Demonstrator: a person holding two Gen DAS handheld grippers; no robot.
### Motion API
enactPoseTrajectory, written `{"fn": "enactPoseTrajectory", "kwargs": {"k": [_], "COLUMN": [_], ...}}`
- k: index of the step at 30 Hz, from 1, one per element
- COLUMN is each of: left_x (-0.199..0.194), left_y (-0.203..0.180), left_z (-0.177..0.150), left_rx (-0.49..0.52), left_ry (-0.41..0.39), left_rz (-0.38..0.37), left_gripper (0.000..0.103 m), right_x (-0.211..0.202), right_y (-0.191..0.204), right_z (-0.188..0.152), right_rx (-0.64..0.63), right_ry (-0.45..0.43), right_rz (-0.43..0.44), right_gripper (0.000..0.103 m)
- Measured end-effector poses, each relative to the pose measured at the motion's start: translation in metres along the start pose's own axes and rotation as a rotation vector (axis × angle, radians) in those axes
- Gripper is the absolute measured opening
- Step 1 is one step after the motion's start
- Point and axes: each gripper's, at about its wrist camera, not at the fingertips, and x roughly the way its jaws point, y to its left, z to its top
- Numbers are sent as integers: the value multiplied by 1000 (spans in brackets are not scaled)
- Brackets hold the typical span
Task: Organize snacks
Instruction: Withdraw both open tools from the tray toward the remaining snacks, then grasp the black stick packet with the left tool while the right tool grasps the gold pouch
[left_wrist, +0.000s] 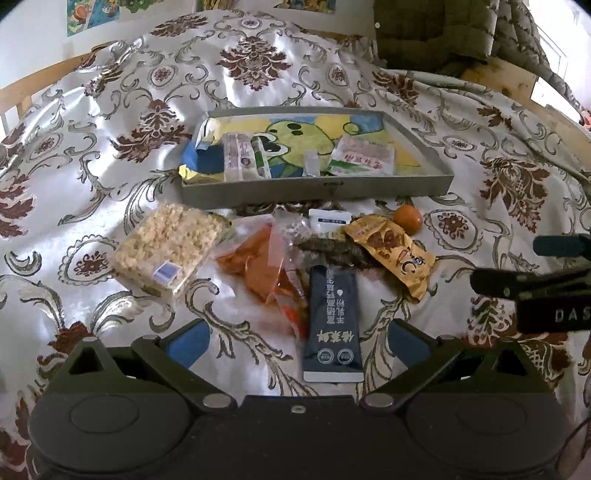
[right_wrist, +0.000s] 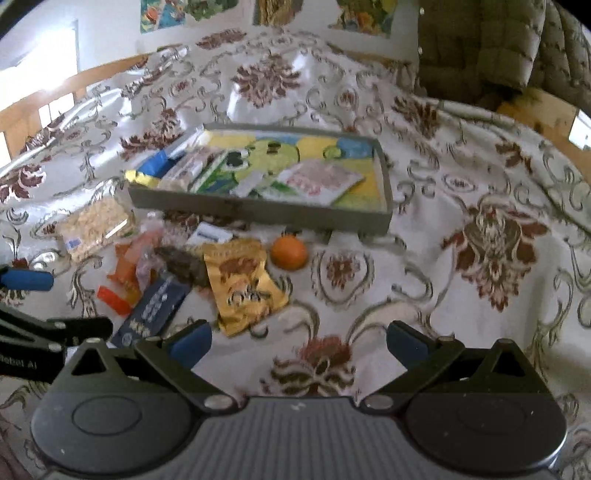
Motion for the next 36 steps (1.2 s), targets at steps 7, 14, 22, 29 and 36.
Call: {"fn": "enactPoseTrajectory", "kwargs": {"k": [7, 14, 22, 29, 36], "left_x": [1, 8, 26, 40, 59], "left_y": [-3, -9, -20, -16, -17], "left_z": [2, 5, 11, 11, 9], "left_rx": [23, 51, 134, 105, 100], "left_ry": [-38, -55, -80, -28, 58], "left_rz": [-2, -63, -140, -225, -244], "left_gripper": [102, 102, 102, 98, 90], "right_x": [-4, 2, 23, 46, 67], "right_y": [-9, -15, -17, -18, -9], "right_z": [12, 22, 34, 36, 33], "right_rx": [64, 61, -13, -24, -48], "right_ry": [-68, -89, -106, -19, 66], "right_rz": [60, 93, 151, 211, 284], "right_gripper": [103, 103, 103, 103, 97]}}
